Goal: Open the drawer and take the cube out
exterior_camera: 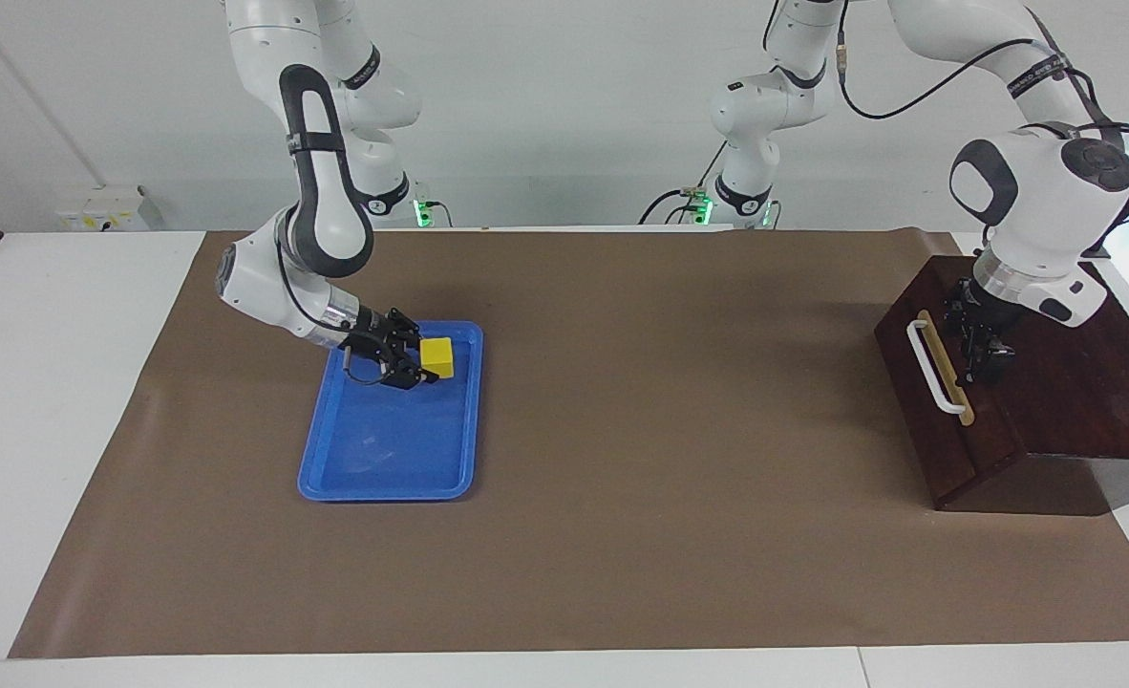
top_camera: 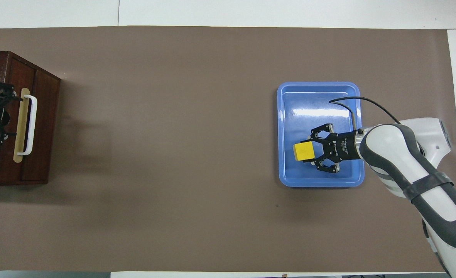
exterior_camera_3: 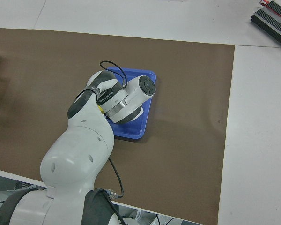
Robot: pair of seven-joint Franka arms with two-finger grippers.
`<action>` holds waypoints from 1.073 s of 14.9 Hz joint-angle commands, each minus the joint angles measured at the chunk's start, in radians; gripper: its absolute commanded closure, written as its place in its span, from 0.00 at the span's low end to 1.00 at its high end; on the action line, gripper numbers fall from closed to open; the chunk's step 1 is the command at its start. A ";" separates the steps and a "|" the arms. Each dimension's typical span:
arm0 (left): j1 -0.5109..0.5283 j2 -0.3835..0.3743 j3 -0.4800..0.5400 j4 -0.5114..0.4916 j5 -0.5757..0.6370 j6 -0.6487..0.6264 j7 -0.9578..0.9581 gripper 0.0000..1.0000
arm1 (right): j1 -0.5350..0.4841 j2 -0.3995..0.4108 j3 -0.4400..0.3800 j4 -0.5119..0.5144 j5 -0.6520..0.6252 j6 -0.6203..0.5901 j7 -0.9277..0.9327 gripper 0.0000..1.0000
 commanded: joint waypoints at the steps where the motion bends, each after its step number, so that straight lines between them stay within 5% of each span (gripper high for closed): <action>1: 0.017 -0.012 0.000 0.003 0.026 0.006 0.047 0.00 | 0.001 -0.036 0.006 -0.059 0.035 0.032 -0.048 1.00; 9: -0.094 -0.023 -0.015 0.215 -0.053 -0.264 0.284 0.00 | 0.019 -0.037 0.006 -0.109 0.081 0.061 -0.080 1.00; 16: -0.103 -0.113 -0.023 0.204 -0.074 -0.393 0.788 0.00 | 0.028 -0.043 0.006 -0.140 0.099 0.092 -0.080 0.99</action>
